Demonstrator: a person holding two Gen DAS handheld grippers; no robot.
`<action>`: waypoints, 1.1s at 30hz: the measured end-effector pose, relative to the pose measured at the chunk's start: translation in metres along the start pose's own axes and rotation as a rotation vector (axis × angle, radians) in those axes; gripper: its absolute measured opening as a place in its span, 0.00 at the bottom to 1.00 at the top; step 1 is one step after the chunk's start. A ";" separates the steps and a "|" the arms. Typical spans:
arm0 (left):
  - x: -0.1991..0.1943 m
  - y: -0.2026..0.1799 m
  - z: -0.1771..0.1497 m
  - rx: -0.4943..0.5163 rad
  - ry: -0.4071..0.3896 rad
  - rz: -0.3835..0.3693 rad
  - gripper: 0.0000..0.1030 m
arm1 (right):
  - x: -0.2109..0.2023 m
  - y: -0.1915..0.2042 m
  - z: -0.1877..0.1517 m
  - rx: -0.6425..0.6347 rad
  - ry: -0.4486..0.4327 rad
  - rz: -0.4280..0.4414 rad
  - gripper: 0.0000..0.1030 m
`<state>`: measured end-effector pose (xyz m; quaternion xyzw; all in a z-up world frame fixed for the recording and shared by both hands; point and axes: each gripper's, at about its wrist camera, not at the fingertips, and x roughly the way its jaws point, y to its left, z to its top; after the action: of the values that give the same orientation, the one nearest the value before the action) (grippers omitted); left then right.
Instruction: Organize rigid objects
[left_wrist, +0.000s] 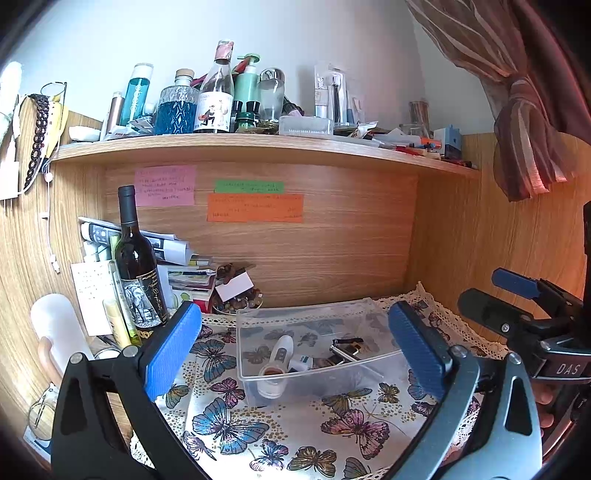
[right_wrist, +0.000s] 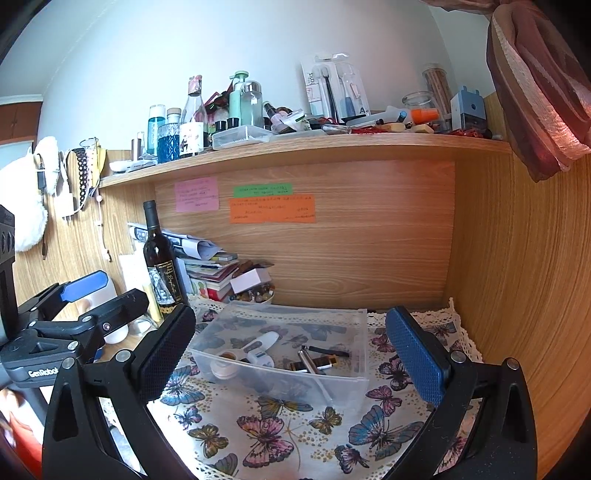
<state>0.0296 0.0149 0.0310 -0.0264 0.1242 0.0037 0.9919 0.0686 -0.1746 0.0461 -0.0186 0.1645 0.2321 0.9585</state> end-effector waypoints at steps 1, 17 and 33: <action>0.000 0.000 0.000 0.001 0.000 0.001 1.00 | 0.000 0.000 0.000 0.000 0.000 0.000 1.00; 0.002 0.000 -0.001 0.002 0.005 -0.015 1.00 | 0.000 0.001 0.000 0.000 0.001 0.002 1.00; 0.003 0.002 0.000 0.006 0.005 -0.032 1.00 | 0.001 0.002 -0.001 -0.001 0.003 0.004 1.00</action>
<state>0.0326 0.0170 0.0298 -0.0256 0.1265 -0.0126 0.9916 0.0681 -0.1728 0.0455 -0.0189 0.1661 0.2339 0.9578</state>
